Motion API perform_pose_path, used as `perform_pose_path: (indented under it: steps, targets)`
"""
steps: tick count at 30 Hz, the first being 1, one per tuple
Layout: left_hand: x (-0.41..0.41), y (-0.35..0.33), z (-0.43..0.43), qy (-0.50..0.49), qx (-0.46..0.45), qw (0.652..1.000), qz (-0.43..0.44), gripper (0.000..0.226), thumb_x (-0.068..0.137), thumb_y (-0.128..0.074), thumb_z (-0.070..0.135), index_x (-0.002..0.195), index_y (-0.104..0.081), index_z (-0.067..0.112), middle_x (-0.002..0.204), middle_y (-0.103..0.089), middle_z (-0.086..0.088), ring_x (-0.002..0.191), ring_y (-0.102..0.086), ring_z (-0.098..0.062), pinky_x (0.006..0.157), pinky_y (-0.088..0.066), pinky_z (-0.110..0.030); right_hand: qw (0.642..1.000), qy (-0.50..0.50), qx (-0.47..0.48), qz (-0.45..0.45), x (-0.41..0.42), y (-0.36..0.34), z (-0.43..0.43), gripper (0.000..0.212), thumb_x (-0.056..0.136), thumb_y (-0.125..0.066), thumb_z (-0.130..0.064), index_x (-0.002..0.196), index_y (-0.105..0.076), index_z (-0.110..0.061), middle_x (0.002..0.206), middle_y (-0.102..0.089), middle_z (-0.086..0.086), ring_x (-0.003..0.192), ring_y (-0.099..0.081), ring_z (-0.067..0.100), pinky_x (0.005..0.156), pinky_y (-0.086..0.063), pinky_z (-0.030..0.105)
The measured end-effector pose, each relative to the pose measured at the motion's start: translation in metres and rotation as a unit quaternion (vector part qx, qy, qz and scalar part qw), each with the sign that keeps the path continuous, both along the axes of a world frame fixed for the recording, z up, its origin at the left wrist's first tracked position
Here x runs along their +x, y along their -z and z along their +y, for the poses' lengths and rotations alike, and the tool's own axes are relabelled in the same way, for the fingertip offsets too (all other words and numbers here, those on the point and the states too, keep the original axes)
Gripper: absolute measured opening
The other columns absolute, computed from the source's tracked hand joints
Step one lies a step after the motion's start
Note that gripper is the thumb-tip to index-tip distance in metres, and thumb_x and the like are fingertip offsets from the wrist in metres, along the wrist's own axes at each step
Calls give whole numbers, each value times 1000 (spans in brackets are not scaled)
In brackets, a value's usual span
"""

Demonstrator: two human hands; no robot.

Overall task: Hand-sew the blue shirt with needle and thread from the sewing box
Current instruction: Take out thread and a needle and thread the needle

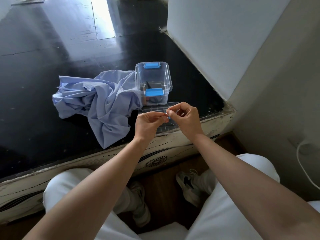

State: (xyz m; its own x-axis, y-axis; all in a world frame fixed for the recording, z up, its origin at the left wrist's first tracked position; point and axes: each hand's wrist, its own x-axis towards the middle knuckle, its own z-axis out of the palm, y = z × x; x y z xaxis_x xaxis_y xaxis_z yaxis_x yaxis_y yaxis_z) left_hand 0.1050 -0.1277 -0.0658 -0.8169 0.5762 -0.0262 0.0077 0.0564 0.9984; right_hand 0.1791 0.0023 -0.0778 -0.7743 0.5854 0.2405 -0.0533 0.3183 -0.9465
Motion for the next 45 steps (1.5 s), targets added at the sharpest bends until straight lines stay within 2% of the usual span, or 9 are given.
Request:
perform_pose_path:
  steps: [20, 24, 29, 41, 45]
  targets:
    - [0, 4, 0, 8, -6, 1000, 11, 15, 86, -70, 2, 99, -74, -2, 82, -74, -5, 68, -70, -4, 59, -48, -12, 1000, 2, -1, 1, 1, 1, 0, 5, 86, -71, -14, 81, -70, -16, 80, -66, 4, 66, -56, 15, 62, -49, 25]
    - [0, 5, 1, 7, -8, 1000, 11, 15, 86, -69, 2, 99, -73, -3, 82, -73, -6, 67, -69, -2, 58, -47, -11, 1000, 4, 0, -1, 1, 1, 1, 4, 86, -71, -14, 82, -71, -15, 80, -67, 4, 68, -58, 18, 64, -50, 31]
    - [1, 5, 2, 7, -4, 1000, 9, 13, 86, -69, 1, 98, -73, 0, 80, -73, -4, 68, -70, -4, 59, -48, -12, 1000, 3, 3, -3, 2, 2, 0, 5, 86, -72, -15, 82, -70, -17, 80, -66, 3, 68, -58, 23, 64, -51, 30]
    - [0, 7, 2, 7, -5, 1000, 2, 13, 85, -71, 4, 97, -75, 2, 84, -75, -7, 74, -72, -11, 65, -51, -15, 1000, 7, -1, -3, 1, 2, 1, 7, 86, -72, -15, 81, -70, -11, 77, -65, 4, 65, -55, 16, 61, -49, 27]
    - [1, 6, 2, 6, -7, 1000, 0, 13, 85, -71, 4, 97, -75, 2, 83, -75, -5, 71, -71, -7, 60, -49, -12, 1000, 6, 1, -2, 1, 2, 2, 8, 86, -72, -15, 81, -70, -10, 77, -65, 5, 65, -56, 17, 61, -50, 27]
